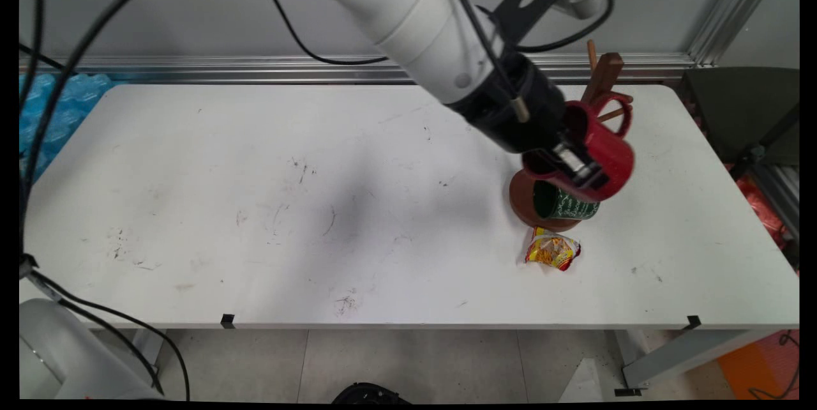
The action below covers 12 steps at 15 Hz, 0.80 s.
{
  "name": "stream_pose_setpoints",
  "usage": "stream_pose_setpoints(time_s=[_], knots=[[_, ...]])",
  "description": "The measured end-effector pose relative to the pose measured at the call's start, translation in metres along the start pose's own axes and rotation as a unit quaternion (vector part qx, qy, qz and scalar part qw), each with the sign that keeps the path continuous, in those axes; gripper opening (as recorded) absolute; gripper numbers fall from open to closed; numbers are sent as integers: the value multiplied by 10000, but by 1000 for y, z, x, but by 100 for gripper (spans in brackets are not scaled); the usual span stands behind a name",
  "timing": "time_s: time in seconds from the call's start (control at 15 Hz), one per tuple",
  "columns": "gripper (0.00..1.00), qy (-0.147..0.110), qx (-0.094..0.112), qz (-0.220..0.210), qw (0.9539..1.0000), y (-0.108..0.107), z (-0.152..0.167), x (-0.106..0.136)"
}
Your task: Place the picked object on the table
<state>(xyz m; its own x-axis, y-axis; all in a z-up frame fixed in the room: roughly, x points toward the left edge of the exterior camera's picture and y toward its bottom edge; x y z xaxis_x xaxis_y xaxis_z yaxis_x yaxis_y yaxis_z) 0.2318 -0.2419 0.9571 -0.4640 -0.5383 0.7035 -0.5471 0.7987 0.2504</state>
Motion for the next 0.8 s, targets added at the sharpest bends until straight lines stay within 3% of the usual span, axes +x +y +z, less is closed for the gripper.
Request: stream_pose_setpoints(time_s=[0.13,0.4,0.8], knots=[[0,-120,50,44,9999,-2,-11,-5],[0,-518,341,194,9979,-25,-44,-19],[0,-1234,878,422,9876,-74,-95,-38]])
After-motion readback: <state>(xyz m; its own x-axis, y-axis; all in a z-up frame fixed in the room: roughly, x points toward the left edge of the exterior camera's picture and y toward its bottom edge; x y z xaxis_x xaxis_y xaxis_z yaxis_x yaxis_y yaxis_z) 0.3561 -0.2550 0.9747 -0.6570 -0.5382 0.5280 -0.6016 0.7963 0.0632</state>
